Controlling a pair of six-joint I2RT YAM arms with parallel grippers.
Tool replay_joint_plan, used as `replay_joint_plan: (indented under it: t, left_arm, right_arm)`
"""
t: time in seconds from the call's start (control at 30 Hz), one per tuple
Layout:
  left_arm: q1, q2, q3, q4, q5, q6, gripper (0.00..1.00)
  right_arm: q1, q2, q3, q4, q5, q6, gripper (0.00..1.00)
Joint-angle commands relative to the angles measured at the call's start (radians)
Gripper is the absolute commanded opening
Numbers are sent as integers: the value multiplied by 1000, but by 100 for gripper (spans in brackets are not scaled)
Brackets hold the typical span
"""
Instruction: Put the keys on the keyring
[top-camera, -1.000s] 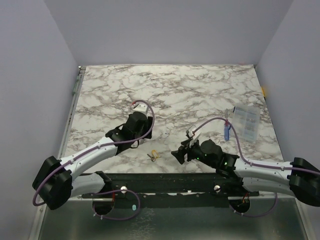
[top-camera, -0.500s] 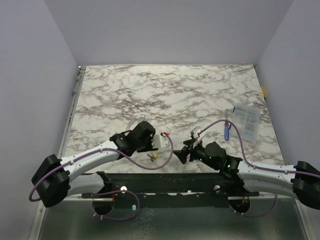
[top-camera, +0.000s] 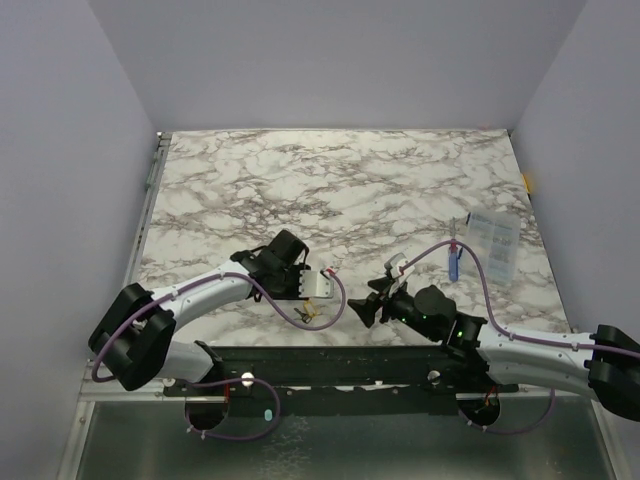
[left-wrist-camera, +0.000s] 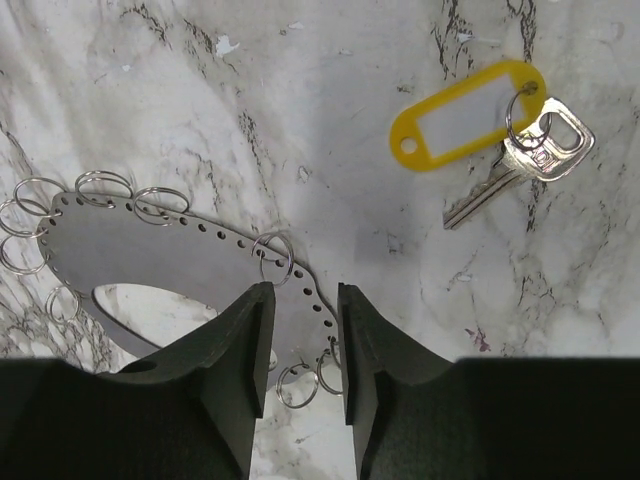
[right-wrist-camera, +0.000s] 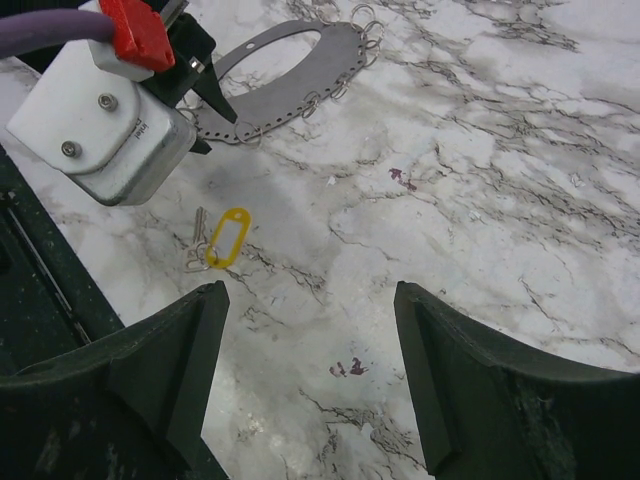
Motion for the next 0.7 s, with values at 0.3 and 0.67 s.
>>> replay_joint_plan:
  t: [0.3,0.67]
  left_arm:
    - [9,47,-2,68,32,98,31]
    - [11,67,-23,120,-4,115,28]
  right_arm:
    - [8,-5,-14,52,-26,-16,77]
    - [8,-8,-15,39,-35,2,78]
